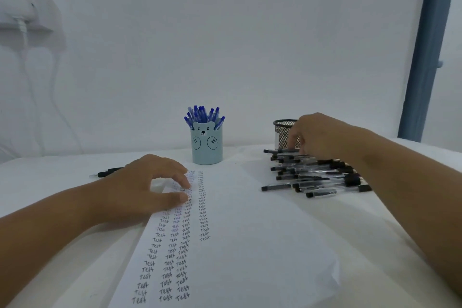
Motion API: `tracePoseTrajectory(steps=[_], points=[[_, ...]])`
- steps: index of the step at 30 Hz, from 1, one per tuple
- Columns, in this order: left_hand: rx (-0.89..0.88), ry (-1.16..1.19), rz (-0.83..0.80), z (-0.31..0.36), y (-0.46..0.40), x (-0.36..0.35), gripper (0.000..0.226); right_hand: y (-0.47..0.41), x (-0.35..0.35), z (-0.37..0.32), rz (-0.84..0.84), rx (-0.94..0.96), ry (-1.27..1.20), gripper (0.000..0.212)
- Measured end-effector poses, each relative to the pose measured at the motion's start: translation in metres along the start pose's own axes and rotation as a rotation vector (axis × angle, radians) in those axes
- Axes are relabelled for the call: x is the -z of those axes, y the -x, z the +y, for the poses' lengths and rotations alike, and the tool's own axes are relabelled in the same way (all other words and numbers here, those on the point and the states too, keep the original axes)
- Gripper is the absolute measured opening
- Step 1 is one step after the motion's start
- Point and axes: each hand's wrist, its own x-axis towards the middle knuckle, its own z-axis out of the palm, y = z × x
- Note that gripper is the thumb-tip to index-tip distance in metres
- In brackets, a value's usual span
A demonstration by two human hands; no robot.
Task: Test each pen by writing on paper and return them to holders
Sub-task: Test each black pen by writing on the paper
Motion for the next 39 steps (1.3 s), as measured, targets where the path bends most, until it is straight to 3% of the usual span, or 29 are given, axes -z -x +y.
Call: tracePoseTrajectory(steps=[13,16,20,26,31,39], points=[[-0.012,-0.01,-0.002,-0.003,-0.002,-0.001,0.04,-0.003,-0.003,-0.002,0.05,-0.06,0.101,0.043],[-0.012,-0.012,0.005,-0.002,-0.003,-0.001,0.034,0.003,-0.003,-0.02,0.096,0.009,0.085,0.037],[0.013,-0.08,0.099,-0.008,-0.007,0.003,0.015,0.018,-0.016,-0.06,0.124,0.199,-0.131,0.023],[0.175,-0.162,0.252,-0.031,-0.012,0.012,0.027,0.04,-0.045,-0.11,0.022,0.492,-0.3,0.028],[0.367,-0.211,0.126,-0.056,-0.009,0.015,0.054,0.045,-0.058,-0.118,-0.106,0.583,-0.299,0.041],[0.432,-0.424,0.11,-0.056,-0.012,0.014,0.037,0.044,-0.058,-0.12,-0.11,0.606,-0.287,0.041]])
